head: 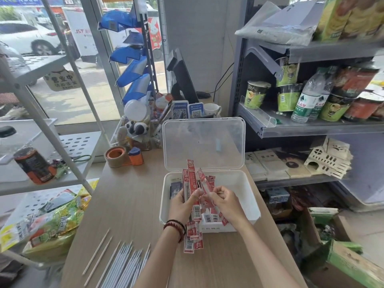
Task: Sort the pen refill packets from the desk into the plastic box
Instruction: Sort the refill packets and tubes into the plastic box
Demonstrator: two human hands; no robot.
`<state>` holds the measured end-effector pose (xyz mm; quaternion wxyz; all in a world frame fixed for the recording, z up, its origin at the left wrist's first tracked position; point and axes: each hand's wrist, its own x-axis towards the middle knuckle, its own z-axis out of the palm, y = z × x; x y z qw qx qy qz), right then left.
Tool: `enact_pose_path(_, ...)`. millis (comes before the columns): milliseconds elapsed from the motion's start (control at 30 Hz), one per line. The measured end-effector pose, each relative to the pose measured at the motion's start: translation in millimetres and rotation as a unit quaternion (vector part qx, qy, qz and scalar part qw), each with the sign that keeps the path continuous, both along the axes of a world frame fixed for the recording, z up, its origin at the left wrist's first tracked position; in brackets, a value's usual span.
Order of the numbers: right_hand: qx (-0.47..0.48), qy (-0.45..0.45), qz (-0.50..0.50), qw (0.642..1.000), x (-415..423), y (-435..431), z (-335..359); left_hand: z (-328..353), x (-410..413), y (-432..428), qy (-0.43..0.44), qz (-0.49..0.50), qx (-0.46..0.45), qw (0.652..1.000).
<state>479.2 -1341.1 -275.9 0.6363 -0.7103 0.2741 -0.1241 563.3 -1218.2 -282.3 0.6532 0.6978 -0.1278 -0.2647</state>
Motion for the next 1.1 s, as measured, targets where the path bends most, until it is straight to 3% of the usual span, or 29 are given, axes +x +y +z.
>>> enact_pose_path(200, 0.002, 0.002, -0.039, 0.999, 1.5, -5.3, -3.9, 0.6, 0.3, 0.8, 0.011, -0.003, -0.008, 1.0)
enact_pose_path(367, -0.075, 0.012, -0.019, 0.997, 3.0, -10.5, -3.8, 2.1, 3.1, 2.0, 0.027, -0.004, -0.019, 0.999)
enact_pose_path(900, -0.213, 0.193, 0.037, 0.957, 19.5, -20.0, -11.5, 6.4, 4.9, 9.9, 0.059, 0.032, -0.042, 0.997)
enact_pose_path(1100, -0.308, 0.265, 0.013, 0.914, 24.6, -21.6, -17.4, 6.6, 5.0, 9.3, 0.059, 0.036, -0.037, 0.997)
